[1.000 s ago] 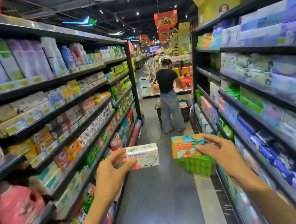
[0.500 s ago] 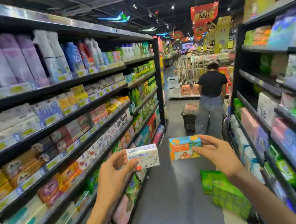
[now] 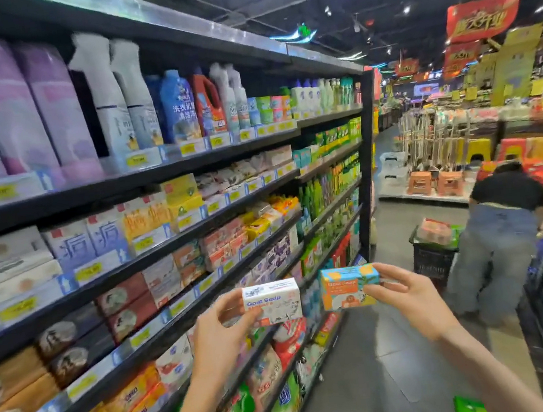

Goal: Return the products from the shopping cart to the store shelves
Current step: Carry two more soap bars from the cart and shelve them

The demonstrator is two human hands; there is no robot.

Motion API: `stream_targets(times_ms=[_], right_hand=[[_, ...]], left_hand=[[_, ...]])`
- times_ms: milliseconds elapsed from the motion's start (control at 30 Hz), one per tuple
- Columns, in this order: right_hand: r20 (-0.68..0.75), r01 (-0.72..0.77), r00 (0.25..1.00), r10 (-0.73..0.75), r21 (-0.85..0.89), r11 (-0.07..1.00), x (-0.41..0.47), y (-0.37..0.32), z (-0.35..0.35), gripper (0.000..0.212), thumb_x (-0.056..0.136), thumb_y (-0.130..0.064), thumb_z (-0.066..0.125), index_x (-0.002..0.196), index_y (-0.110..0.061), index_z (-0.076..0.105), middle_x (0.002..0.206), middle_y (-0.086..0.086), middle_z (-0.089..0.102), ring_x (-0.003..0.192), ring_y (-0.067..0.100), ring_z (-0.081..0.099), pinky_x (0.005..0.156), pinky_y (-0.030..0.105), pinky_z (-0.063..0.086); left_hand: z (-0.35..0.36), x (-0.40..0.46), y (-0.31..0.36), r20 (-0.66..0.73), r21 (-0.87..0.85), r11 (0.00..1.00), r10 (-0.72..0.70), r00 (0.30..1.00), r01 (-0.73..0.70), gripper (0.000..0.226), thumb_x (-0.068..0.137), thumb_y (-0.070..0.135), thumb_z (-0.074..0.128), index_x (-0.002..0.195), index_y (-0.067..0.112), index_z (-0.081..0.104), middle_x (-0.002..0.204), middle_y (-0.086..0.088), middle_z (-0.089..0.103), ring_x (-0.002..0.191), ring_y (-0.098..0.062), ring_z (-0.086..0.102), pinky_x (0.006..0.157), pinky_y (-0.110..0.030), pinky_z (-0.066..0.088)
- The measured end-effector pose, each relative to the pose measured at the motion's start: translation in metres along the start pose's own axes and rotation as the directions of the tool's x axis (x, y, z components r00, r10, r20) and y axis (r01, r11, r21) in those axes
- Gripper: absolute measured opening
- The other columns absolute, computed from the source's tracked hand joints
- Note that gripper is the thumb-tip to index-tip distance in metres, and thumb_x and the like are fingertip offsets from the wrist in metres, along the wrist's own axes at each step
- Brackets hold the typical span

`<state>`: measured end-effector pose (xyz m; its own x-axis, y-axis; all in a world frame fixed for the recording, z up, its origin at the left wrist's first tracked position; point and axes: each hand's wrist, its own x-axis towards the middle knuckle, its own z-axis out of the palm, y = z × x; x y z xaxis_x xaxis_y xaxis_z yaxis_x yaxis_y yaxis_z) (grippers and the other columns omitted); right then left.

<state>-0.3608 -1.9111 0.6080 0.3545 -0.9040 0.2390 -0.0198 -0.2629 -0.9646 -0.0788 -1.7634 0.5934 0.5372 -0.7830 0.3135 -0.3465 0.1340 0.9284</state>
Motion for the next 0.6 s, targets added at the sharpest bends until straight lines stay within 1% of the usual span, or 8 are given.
stream_targets(times_ms=[67, 200, 233, 300, 367, 400, 500, 600], right_hand=[[0.084, 0.002, 0.996, -0.002, -0.006, 1.0, 0.038, 0.009, 0.017, 0.038, 0.084, -0.014, 0.076, 0.12, -0.023, 0.068, 0.105, -0.001, 0.077, 0.101, 0.014, 0.072, 0.077, 0.02, 0.056], [0.232, 0.013, 0.973, -0.013, 0.002, 1.0, 0.11, 0.028, 0.062, 0.04, 0.085, -0.02, 0.076, 0.122, -0.028, 0.067, 0.105, -0.005, 0.077, 0.101, 0.012, 0.071, 0.079, 0.023, 0.056], [0.265, 0.017, 0.964, -0.018, 0.009, 1.0, 0.128, 0.033, 0.075, 0.04, 0.084, -0.02, 0.077, 0.123, -0.027, 0.067, 0.105, -0.006, 0.077, 0.1, 0.012, 0.072, 0.077, 0.022, 0.057], [0.341, 0.021, 0.939, -0.032, 0.034, 0.999, 0.163, 0.044, 0.099, 0.042, 0.084, -0.018, 0.077, 0.124, -0.023, 0.066, 0.105, -0.005, 0.077, 0.099, 0.01, 0.072, 0.073, 0.018, 0.056], [0.41, 0.02, 0.911, -0.042, 0.057, 0.998, 0.194, 0.051, 0.123, 0.044, 0.084, -0.018, 0.077, 0.126, -0.023, 0.065, 0.105, -0.005, 0.077, 0.098, 0.01, 0.072, 0.073, 0.017, 0.056], [0.445, 0.019, 0.894, -0.049, 0.071, 0.997, 0.21, 0.055, 0.135, 0.043, 0.084, -0.018, 0.077, 0.125, -0.023, 0.065, 0.104, -0.005, 0.077, 0.098, 0.01, 0.072, 0.073, 0.017, 0.056], [0.531, 0.042, 0.843, -0.083, 0.088, 0.995, 0.252, 0.066, 0.166, 0.042, 0.084, -0.019, 0.077, 0.123, -0.025, 0.066, 0.106, -0.006, 0.076, 0.099, 0.007, 0.071, 0.077, 0.019, 0.056], [0.587, 0.071, 0.803, -0.104, 0.079, 0.994, 0.291, 0.079, 0.191, 0.045, 0.079, -0.029, 0.08, 0.122, -0.03, 0.066, 0.114, -0.009, 0.073, 0.102, 0.003, 0.069, 0.084, 0.025, 0.057]], left_hand=[[-0.006, 0.024, -0.012, -0.062, 0.044, 0.999, -0.008, 0.998, 0.011, 0.033, 0.082, 0.022, 0.082, 0.113, 0.029, 0.072, 0.104, 0.018, 0.076, 0.098, 0.0, 0.07, 0.09, -0.036, 0.059], [-0.027, 0.06, -0.039, -0.175, 0.078, 0.991, -0.089, 0.98, 0.104, 0.038, 0.081, 0.03, 0.083, 0.117, 0.03, 0.071, 0.106, 0.015, 0.076, 0.099, -0.005, 0.071, 0.088, -0.039, 0.059], [-0.032, 0.067, -0.044, -0.213, 0.093, 0.989, -0.094, 0.972, 0.116, 0.038, 0.081, 0.028, 0.082, 0.117, 0.029, 0.07, 0.105, 0.015, 0.076, 0.099, -0.004, 0.071, 0.087, -0.035, 0.059], [-0.04, 0.08, -0.051, -0.288, 0.125, 0.984, -0.087, 0.954, 0.127, 0.035, 0.082, 0.023, 0.082, 0.115, 0.028, 0.071, 0.105, 0.016, 0.076, 0.099, -0.003, 0.07, 0.082, -0.023, 0.058], [-0.045, 0.092, -0.057, -0.363, 0.164, 0.975, -0.08, 0.928, 0.148, 0.033, 0.082, 0.02, 0.082, 0.112, 0.029, 0.072, 0.104, 0.017, 0.075, 0.097, 0.003, 0.069, 0.078, -0.015, 0.054], [-0.047, 0.098, -0.062, -0.402, 0.189, 0.969, -0.072, 0.913, 0.159, 0.032, 0.082, 0.021, 0.082, 0.11, 0.031, 0.071, 0.104, 0.019, 0.075, 0.098, 0.006, 0.067, 0.081, -0.014, 0.053], [-0.048, 0.116, -0.074, -0.507, 0.219, 0.948, -0.089, 0.857, 0.229, 0.036, 0.082, 0.025, 0.082, 0.114, 0.033, 0.07, 0.108, 0.021, 0.073, 0.102, 0.007, 0.066, 0.092, -0.024, 0.053], [-0.046, 0.131, -0.082, -0.589, 0.218, 0.929, -0.121, 0.799, 0.301, 0.039, 0.083, 0.029, 0.081, 0.12, 0.031, 0.068, 0.112, 0.022, 0.071, 0.104, 0.007, 0.064, 0.094, -0.022, 0.051]])
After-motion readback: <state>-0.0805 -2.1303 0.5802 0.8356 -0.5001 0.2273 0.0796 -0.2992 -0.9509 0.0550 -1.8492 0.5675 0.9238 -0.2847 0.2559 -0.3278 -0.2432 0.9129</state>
